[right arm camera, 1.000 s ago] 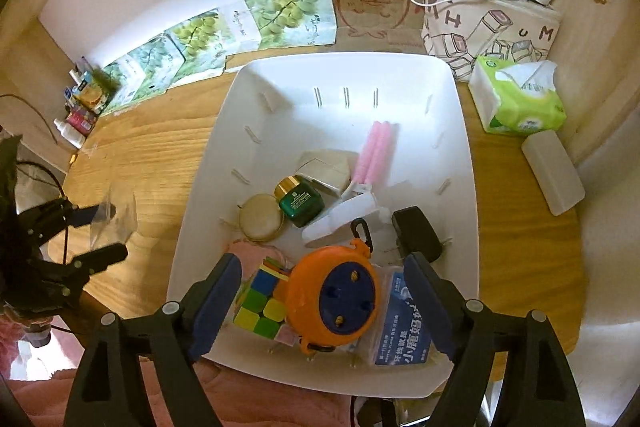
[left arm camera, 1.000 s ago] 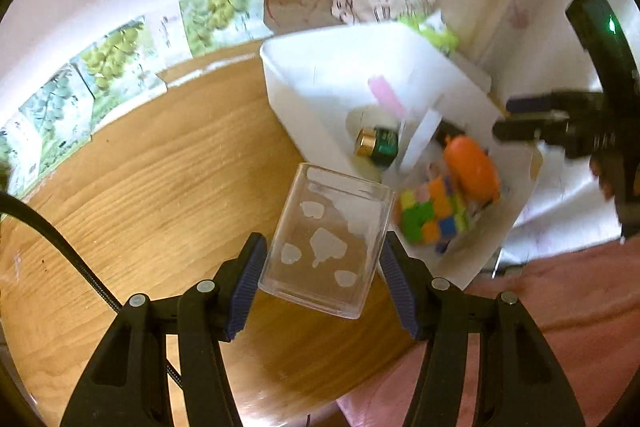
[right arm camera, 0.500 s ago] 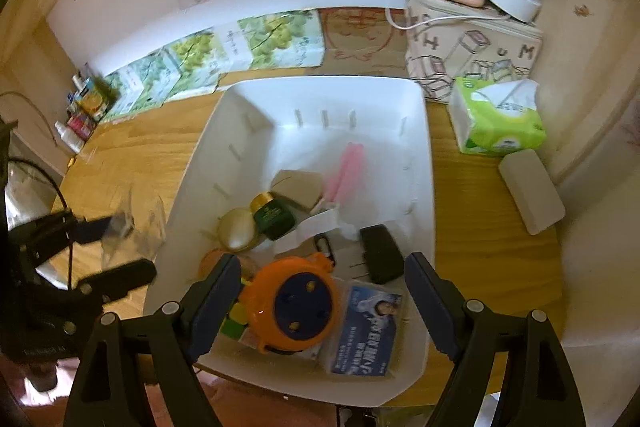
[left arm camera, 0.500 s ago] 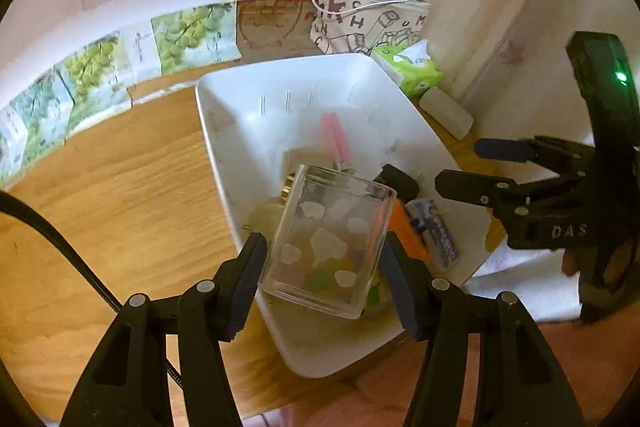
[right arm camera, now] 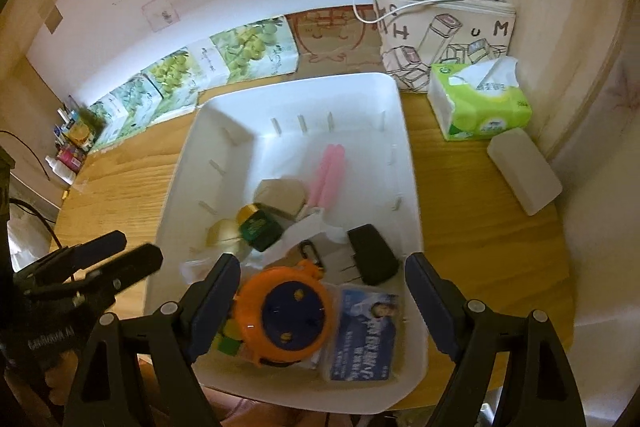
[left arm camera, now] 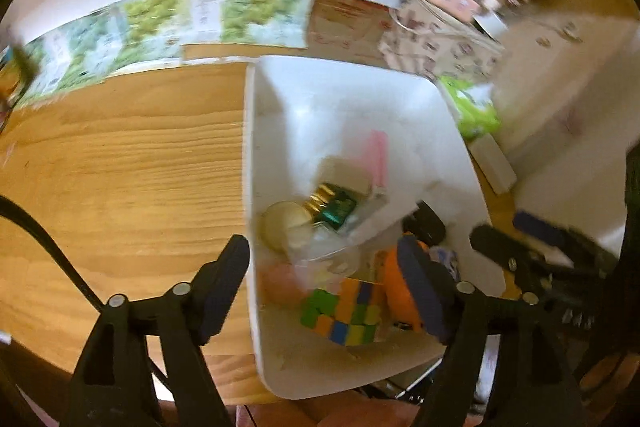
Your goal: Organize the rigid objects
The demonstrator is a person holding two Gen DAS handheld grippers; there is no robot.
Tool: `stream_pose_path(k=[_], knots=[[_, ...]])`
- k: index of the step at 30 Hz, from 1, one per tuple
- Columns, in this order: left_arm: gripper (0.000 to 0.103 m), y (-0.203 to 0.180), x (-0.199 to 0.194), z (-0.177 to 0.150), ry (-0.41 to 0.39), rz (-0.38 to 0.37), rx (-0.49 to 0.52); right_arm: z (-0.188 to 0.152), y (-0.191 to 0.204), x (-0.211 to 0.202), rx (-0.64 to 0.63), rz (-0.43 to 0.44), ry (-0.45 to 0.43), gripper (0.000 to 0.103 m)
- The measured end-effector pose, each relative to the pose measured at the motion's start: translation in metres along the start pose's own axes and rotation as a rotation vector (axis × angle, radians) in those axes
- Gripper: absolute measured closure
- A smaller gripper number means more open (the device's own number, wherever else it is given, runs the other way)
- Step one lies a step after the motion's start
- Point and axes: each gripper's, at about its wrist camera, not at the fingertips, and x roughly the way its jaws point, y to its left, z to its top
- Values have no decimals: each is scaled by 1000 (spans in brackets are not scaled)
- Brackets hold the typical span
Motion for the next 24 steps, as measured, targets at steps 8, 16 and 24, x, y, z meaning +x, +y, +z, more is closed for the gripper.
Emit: stream_pose_path(k=[8,16,24], knots=[[17,36,-36,-7,-99,106,-108,-14,31,-11,-25,17,-16,0],[17,57,-85,-23,-204,217,-160,-27,65,-30,-58,22,-56,0],[17,62,-123,-37,-296,254,-188,-36,93,-59,-78,55,-103,0]])
